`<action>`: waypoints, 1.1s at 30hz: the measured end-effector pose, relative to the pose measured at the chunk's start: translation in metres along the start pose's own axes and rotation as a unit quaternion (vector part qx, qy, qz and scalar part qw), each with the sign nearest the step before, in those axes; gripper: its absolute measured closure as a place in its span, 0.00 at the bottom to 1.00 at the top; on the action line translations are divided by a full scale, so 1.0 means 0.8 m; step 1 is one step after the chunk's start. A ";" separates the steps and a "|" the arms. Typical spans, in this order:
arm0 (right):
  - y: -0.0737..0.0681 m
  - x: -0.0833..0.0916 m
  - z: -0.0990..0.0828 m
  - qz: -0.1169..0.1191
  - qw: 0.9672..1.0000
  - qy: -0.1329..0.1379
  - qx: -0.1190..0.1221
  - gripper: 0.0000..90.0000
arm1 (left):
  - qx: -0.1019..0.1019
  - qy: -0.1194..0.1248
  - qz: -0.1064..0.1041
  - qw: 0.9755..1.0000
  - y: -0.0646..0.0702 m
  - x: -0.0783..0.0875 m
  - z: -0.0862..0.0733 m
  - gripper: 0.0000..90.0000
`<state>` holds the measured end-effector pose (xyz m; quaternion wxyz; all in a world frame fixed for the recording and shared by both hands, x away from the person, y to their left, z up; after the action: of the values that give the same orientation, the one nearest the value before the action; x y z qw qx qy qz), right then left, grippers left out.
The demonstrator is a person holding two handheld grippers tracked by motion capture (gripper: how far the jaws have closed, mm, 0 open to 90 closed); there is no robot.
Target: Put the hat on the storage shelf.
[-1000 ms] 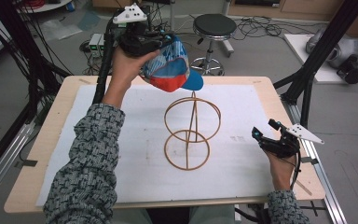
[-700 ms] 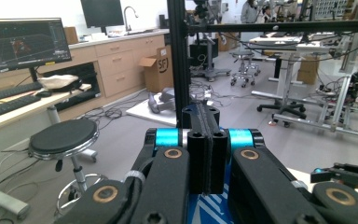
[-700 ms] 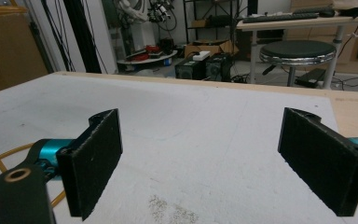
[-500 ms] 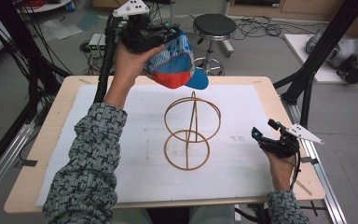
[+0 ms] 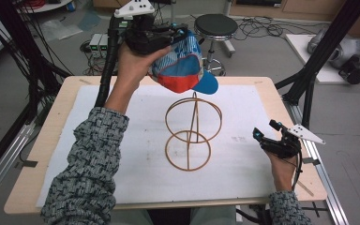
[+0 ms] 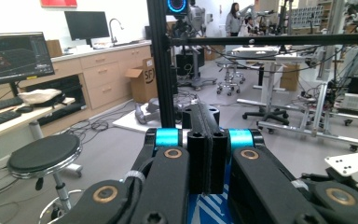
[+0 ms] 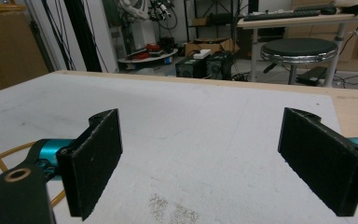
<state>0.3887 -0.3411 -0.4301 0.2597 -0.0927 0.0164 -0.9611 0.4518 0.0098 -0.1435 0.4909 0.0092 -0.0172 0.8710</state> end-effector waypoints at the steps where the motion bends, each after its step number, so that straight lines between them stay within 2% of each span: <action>1: 0.000 0.000 0.000 0.001 1.000 0.001 -0.001 0.14 | 0.003 0.001 -0.004 1.000 0.002 0.000 0.001 1.00; 9: -0.001 0.000 0.000 0.000 1.000 0.001 0.000 0.14 | 0.014 0.003 -0.029 0.999 0.018 0.004 0.001 1.00; 14: 0.000 -0.001 0.000 -0.001 1.000 0.000 -0.003 0.14 | 0.018 -0.003 -0.035 0.999 0.025 0.006 -0.003 1.00; 15: -0.001 -0.001 -0.001 0.001 1.000 -0.001 -0.006 0.14 | 0.017 -0.005 -0.036 0.999 0.025 0.007 -0.004 1.00; 18: -0.002 -0.002 -0.001 0.000 1.000 -0.002 0.004 0.14 | 0.024 -0.009 -0.043 0.999 0.027 0.009 -0.010 1.00; 26: -0.002 -0.002 -0.001 0.001 1.000 -0.004 0.001 0.14 | 0.032 -0.018 -0.060 0.997 0.038 0.018 -0.024 1.00; 33: -0.002 -0.002 -0.001 0.001 1.000 -0.005 0.001 0.14 | 0.037 -0.036 -0.074 0.996 0.048 0.023 -0.040 1.00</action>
<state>0.3889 -0.3388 -0.4311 0.2604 -0.0967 0.0140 -0.9605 0.4089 0.0070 -0.1755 0.5524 0.0597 -0.0014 0.8315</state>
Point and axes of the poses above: each handheld gripper's, and its own axes: x roughly backward along the jaws, z roughly out of its top, y roughly to its right, the point moved 7 cm from there along -x, roughly forward along the jaws, and after that the axes turned 3 degrees about x, right-handed, at the moved point
